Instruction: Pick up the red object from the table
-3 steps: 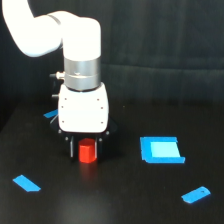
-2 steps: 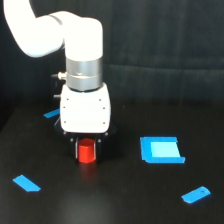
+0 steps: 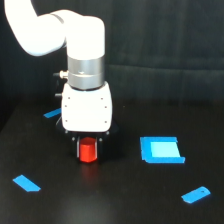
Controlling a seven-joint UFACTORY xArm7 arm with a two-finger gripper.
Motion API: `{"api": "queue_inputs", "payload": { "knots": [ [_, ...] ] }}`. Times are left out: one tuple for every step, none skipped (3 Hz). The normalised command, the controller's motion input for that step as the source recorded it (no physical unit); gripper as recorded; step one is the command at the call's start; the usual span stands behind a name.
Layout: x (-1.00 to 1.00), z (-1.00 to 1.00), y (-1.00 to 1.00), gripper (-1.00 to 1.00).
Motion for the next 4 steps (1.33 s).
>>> {"api": "queue_inputs", "payload": {
  "knots": [
    [0.0,0.95,0.03,-1.0],
    [0.21,0.95,0.07,-0.94],
    [0.18,0.96,0.04,-0.98],
    [0.16,0.84,0.02,-1.0]
  ]
}}
